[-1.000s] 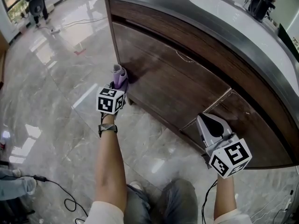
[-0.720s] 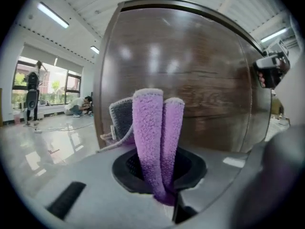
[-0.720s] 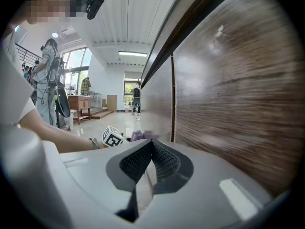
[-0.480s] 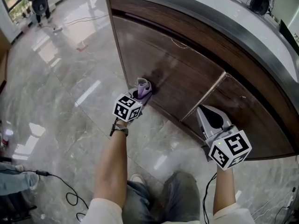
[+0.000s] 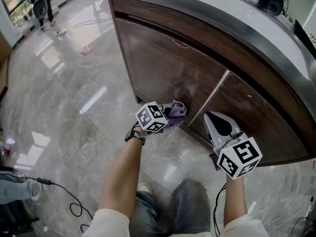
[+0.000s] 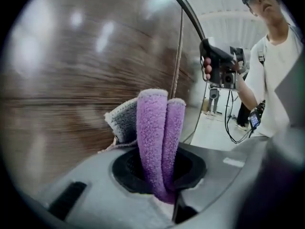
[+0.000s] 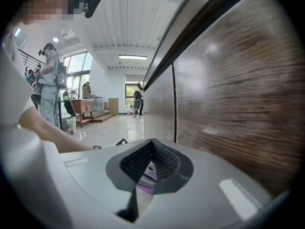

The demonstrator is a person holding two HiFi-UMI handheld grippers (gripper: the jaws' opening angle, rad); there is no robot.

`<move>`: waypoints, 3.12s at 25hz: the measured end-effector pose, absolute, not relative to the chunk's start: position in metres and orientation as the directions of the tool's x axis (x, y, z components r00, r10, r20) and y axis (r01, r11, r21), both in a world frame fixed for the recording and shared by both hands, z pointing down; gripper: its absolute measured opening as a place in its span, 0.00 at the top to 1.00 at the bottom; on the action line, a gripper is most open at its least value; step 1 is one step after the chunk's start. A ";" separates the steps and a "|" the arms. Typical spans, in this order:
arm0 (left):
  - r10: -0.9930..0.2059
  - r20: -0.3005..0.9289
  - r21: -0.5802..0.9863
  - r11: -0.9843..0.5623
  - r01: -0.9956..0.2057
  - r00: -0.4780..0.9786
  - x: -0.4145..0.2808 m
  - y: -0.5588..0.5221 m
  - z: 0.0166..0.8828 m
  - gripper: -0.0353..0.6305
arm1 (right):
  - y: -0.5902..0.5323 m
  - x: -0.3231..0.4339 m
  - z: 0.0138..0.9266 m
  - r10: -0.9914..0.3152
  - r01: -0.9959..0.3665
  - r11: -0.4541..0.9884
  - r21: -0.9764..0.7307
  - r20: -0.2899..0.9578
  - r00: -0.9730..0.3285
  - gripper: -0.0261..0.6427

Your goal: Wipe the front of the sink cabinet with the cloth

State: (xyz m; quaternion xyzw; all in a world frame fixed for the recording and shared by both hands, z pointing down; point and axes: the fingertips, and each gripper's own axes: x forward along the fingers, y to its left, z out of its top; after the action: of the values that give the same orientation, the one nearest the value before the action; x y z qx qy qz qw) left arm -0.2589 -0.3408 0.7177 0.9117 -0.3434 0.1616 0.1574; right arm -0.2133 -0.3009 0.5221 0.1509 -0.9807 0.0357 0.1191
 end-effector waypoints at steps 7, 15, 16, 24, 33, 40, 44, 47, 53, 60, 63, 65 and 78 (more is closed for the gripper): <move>-0.411 0.494 0.223 -0.792 -0.568 0.766 -0.212 -0.335 0.757 0.87 | -0.307 -0.210 0.533 -0.280 -0.301 0.953 -0.041 0.265 -0.923 0.95; -0.473 0.542 0.238 -0.706 -0.667 0.695 -0.250 -0.337 0.800 0.87 | -0.321 -0.214 0.549 -0.344 -0.351 0.936 0.032 0.296 -0.891 0.95; -0.498 0.544 0.229 -0.686 -0.690 0.675 -0.263 -0.339 0.802 0.87 | -0.322 -0.216 0.550 -0.354 -0.355 0.933 0.052 0.298 -0.887 0.95; -0.699 0.559 0.162 -0.435 -0.886 0.445 -0.378 -0.350 0.812 0.87 | -0.319 -0.245 0.571 -0.292 -0.306 0.952 0.002 0.314 -0.904 0.95; -0.714 0.630 0.116 -0.302 -0.946 0.305 -0.433 -0.355 0.829 0.87 | -0.319 -0.250 0.589 -0.266 -0.293 0.956 -0.024 0.350 -0.898 0.95; -0.770 0.638 0.017 -0.006 -1.000 0.016 -0.503 -0.357 0.827 0.87 | -0.322 -0.248 0.599 -0.260 -0.301 0.952 -0.062 0.362 -0.895 0.95; -0.777 0.627 -0.019 0.050 -0.999 -0.051 -0.518 -0.359 0.821 0.87 | -0.325 -0.251 0.601 -0.259 -0.305 0.950 -0.074 0.361 -0.896 0.95; -0.809 0.568 -0.031 0.163 -0.986 -0.151 -0.544 -0.359 0.802 0.87 | -0.325 -0.253 0.598 -0.259 -0.304 0.949 -0.077 0.354 -0.898 0.95; -0.879 0.406 -0.075 0.239 -0.968 -0.249 -0.573 -0.356 0.738 0.87 | -0.325 -0.251 0.589 -0.263 -0.303 0.951 -0.063 0.351 -0.899 0.95; -0.953 0.263 -0.156 0.115 -0.981 -0.154 -0.539 -0.330 0.626 0.87 | -0.314 -0.243 0.556 -0.285 -0.312 0.949 -0.040 0.307 -0.908 0.95; -0.966 0.197 -0.204 0.125 -0.971 -0.166 -0.514 -0.301 0.574 0.87 | -0.303 -0.241 0.534 -0.297 -0.313 0.950 -0.018 0.272 -0.916 0.95; -0.972 0.164 -0.219 0.133 -0.967 -0.170 -0.494 -0.278 0.545 0.87 | -0.294 -0.238 0.517 -0.309 -0.320 0.948 -0.002 0.246 -0.918 0.95; -0.987 0.062 -0.271 0.125 -0.955 -0.147 -0.423 -0.163 0.400 0.87 | -0.233 -0.246 0.386 -0.346 -0.335 0.937 0.096 0.141 -0.928 0.95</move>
State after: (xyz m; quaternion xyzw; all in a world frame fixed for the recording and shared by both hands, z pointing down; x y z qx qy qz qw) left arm -0.4229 -0.1626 0.3996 0.6499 -0.7470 0.1238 -0.0660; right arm -0.2458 -0.2333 0.3859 0.1734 -0.9811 -0.0349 0.0782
